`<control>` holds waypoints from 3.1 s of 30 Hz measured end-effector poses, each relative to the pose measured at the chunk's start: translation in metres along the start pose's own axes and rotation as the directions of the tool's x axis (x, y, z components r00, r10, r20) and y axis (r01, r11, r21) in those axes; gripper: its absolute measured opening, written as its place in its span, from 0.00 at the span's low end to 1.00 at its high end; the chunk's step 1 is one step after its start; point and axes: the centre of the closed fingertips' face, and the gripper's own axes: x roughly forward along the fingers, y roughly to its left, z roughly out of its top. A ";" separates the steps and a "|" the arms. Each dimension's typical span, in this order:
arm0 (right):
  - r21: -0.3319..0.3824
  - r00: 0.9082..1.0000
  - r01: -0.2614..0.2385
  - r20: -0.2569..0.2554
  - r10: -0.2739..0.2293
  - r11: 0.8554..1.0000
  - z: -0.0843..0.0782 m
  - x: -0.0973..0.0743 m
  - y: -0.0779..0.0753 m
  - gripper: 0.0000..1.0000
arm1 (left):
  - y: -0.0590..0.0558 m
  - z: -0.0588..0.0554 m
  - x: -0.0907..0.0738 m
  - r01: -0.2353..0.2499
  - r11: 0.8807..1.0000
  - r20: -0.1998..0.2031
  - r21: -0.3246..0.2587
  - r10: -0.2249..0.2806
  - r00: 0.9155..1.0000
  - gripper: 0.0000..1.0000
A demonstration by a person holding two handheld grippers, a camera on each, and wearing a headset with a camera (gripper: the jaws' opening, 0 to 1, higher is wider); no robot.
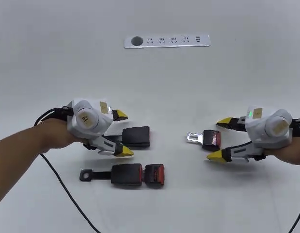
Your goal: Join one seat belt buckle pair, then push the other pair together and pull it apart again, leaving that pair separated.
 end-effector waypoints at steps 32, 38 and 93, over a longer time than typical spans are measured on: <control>-0.122 0.997 -0.050 -0.059 0.043 0.991 0.000 0.009 -0.003 0.34 | -0.003 -0.012 0.012 0.040 0.994 -0.023 0.097 -0.038 0.999 0.34; -0.128 0.997 -0.062 -0.063 0.054 0.990 -0.001 0.007 -0.002 0.34 | -0.008 -0.011 0.013 0.051 0.993 -0.035 0.103 -0.047 0.998 0.34; -0.190 0.988 -0.156 -0.011 0.157 0.969 0.057 0.062 0.021 0.34 | -0.004 -0.012 0.018 0.089 0.990 -0.118 0.106 -0.076 0.990 0.34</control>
